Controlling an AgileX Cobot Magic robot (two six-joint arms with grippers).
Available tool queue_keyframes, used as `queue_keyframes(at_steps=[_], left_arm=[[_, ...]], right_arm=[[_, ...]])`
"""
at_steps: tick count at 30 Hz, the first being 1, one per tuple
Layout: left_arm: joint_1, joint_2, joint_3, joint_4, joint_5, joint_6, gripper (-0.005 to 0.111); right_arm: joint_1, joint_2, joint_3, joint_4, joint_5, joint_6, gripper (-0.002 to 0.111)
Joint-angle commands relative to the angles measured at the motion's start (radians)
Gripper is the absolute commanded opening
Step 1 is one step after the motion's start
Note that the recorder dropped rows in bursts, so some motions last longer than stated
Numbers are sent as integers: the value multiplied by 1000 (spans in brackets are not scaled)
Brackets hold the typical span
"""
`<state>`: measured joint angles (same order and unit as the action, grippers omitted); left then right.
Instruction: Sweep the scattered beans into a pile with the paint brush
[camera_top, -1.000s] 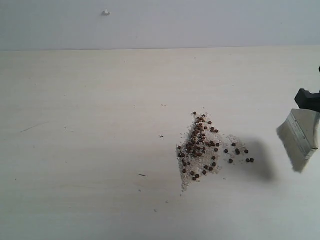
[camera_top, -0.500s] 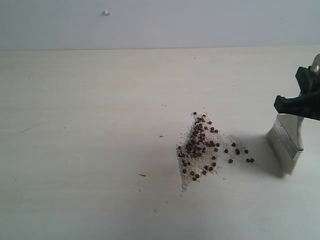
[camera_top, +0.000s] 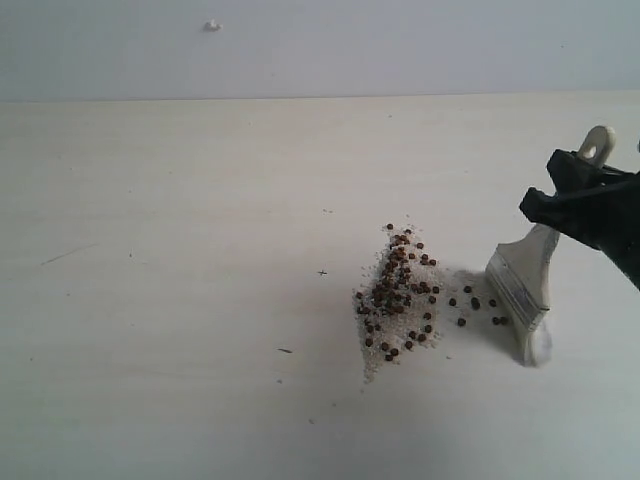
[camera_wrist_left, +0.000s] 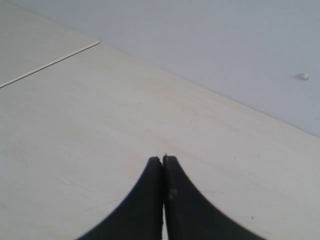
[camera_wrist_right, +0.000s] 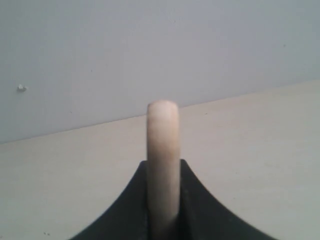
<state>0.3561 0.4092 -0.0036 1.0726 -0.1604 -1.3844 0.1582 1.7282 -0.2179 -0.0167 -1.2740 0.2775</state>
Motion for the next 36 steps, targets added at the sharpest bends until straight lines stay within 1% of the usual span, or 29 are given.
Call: queue_keyframes(at_steps=[1, 6, 24, 28, 33, 36], left_arm=[[4, -2, 4, -7, 2, 2, 0], [4, -2, 4, -7, 2, 2, 0], [4, -2, 4, -7, 2, 2, 0], [4, -2, 4, -7, 2, 2, 0], [4, -2, 4, -7, 2, 2, 0], [4, -2, 4, -7, 2, 2, 0]], right_arm=[[-2, 34, -8, -43, 53, 67, 0], [-2, 36, -40, -83, 53, 180, 0], [-2, 36, -48, -43, 53, 301, 0], [-2, 36, -48, -48, 53, 283, 0], [-2, 14, -48, -65, 53, 148, 0], [-2, -23, -48, -70, 53, 135, 0]])
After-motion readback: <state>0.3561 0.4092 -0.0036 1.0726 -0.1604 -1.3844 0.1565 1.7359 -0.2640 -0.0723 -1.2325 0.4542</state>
